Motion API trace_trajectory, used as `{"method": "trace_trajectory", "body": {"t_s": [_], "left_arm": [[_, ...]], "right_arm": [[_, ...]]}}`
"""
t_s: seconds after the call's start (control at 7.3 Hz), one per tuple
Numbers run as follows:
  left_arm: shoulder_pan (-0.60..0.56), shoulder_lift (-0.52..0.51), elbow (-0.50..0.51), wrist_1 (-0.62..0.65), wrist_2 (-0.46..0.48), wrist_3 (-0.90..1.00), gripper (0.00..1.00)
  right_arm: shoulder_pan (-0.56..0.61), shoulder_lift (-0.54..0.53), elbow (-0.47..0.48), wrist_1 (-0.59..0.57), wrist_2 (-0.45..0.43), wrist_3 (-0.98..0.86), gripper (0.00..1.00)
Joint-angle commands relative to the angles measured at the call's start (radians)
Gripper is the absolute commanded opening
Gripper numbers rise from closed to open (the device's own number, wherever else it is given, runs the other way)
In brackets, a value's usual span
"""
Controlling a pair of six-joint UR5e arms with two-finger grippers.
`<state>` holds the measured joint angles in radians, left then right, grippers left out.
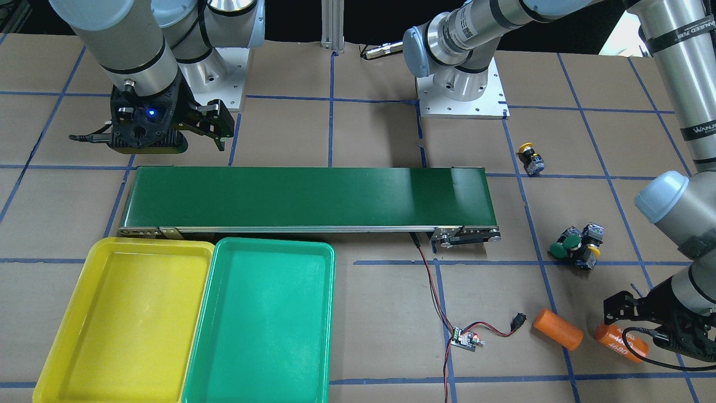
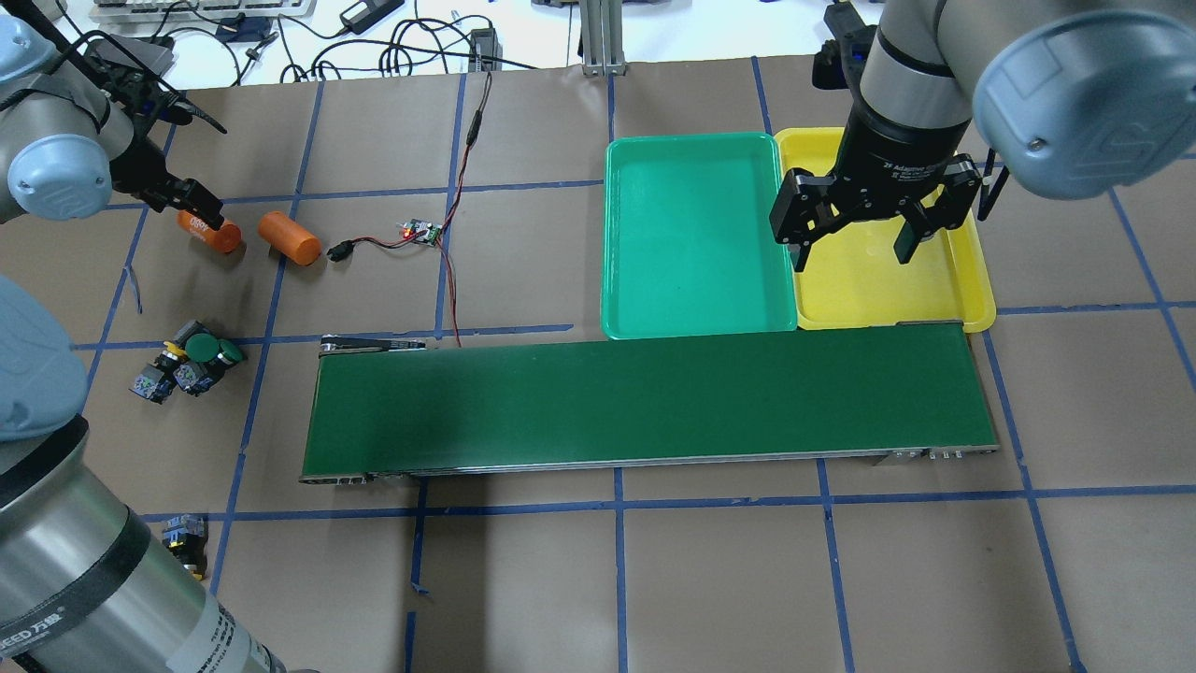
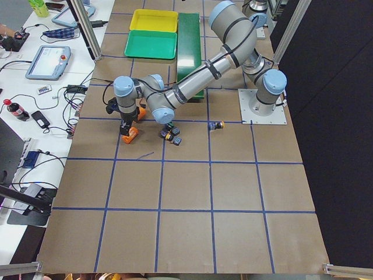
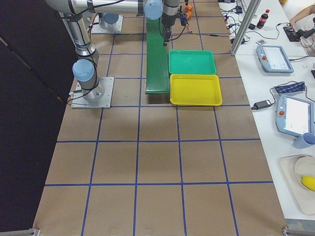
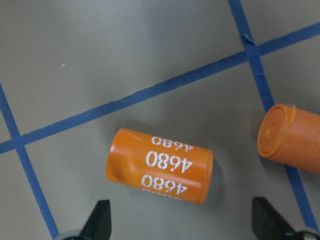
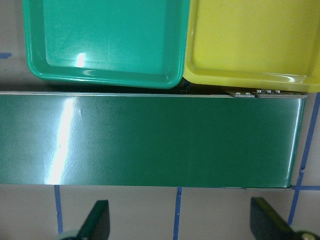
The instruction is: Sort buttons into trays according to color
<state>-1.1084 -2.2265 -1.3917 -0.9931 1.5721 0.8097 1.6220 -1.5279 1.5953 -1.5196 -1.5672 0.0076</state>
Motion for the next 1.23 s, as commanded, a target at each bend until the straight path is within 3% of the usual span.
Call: {"method": "trace_trajectory", "body": {"t_s": [0.0, 1.1], "left_arm": [[0.007, -0.024, 0.005, 0.046, 0.002, 0.025, 1.00], [0.007, -0.061, 0.028, 0.054, 0.002, 0.023, 0.99]], "right_arm": [[-0.001, 0.000, 0.000, 0.001, 0.001, 0.000, 1.00], [-0.001, 0.026, 0.000, -0.007, 0.003, 0.002, 1.00]]}}
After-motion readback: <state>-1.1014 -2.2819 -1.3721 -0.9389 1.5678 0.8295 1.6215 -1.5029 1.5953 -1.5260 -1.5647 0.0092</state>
